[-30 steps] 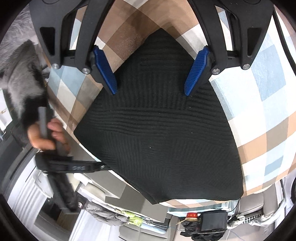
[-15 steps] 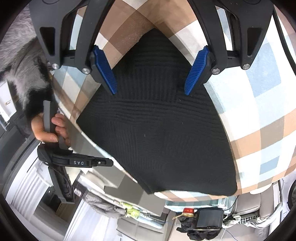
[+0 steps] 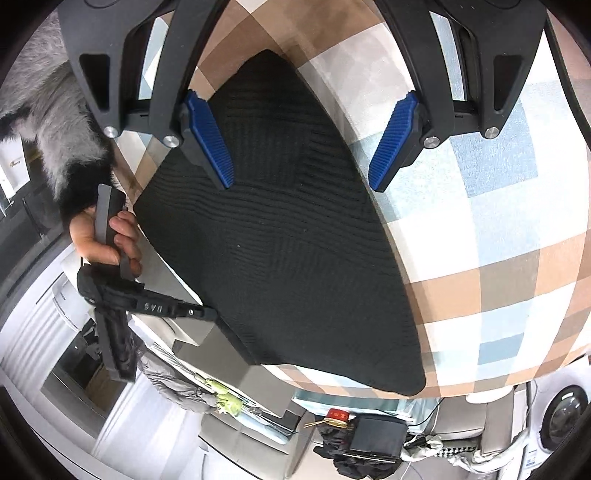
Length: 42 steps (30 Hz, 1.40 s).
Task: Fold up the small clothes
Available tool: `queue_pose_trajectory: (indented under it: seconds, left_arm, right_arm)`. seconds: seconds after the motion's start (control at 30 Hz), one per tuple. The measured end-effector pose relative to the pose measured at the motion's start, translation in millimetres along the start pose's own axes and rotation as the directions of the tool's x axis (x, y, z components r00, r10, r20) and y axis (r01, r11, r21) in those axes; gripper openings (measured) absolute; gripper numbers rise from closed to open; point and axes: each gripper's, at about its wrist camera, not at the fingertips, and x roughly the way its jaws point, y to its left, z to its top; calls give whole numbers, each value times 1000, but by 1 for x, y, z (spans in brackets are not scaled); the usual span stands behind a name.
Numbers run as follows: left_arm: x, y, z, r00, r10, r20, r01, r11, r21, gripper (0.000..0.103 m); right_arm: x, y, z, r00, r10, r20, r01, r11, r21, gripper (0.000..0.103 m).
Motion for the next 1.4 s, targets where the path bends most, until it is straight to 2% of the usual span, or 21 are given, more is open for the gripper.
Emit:
queue_pose_trajectory:
  seconds: [0.03,0.1,0.17,0.23,0.27,0.4,0.53,0.6,0.7,0.8,0.9,0.93,0.97,1.07,1.13,1.2,1.27,1.37,1.4]
  left_arm:
    - [2,1,0,1000,5,-2,-5,1000,-5,73]
    - [5,2,2,1000,15,-11,-15,1000,-13,73]
    - [4,2,2,1000,25,-10,-25,1000,-15,74]
    - [5,3,2,1000,25,-9,-25,1000,-16,74]
    - [5,3,2,1000,27,-10,-27,999,-19,74]
    - [10,6,4,999,30,-14,-31,999,-35,74]
    - [17,9,8,999,26,-20,-27,998,-56,74]
    - [20,11,10,999,26,-27,-28,997,-69,73]
    - [21,12,11,999,29,-26,-31,997,-75,74]
    - [18,14,11,999,41,-18,-42,996,-81,74]
    - [20,17,12,999,40,-18,-41,995,-93,74]
    - [22,18,12,999,40,-23,-42,994,-97,74]
    - [25,18,13,999,44,-31,-47,994,-101,74]
    - [30,18,14,998,40,-37,-44,993,-106,74]
    - [34,19,16,999,33,-38,-37,994,-106,73]
    - [38,17,18,999,36,-28,-39,995,-97,73]
    - [43,15,21,999,47,-25,-49,995,-87,73]
    - [50,11,25,998,59,-20,-60,996,-72,61]
    - [52,9,26,997,78,-13,-78,995,-62,50]
  right_arm:
    - [7,-6,0,998,-61,-22,61,998,26,1]
    - [11,-17,-1,995,-89,-52,93,991,92,1]
    - [-6,-26,-4,1000,11,-22,-8,989,150,2]
    - [-28,-27,-11,999,46,6,-47,988,146,14]
    - [-36,-26,-16,998,63,5,-63,989,138,15]
    - [-56,-16,-47,990,135,-50,-130,986,101,19]
    - [-55,-8,-72,973,218,-81,-208,971,114,19]
    - [-51,-5,-75,977,201,-73,-193,975,110,19]
    - [-49,4,-76,987,144,-69,-140,988,64,9]
    - [-67,15,-73,991,135,0,-135,991,5,8]
    - [-59,16,-78,997,66,-45,-67,998,-17,8]
    - [-49,15,-80,995,35,-89,-37,999,-24,10]
    - [-47,15,-81,995,39,-92,-41,999,-24,11]
    - [-58,13,-75,996,69,-63,-70,997,-13,24]
    - [-61,6,-70,998,46,-32,-46,999,-7,44]
    - [-55,-2,-63,999,5,-46,-5,1000,7,44]
    - [-45,-10,-60,998,12,-66,-10,999,31,44]
    - [-34,-9,-53,996,16,-87,-13,999,30,45]
    - [-31,-6,-52,996,6,-89,-5,1000,14,45]
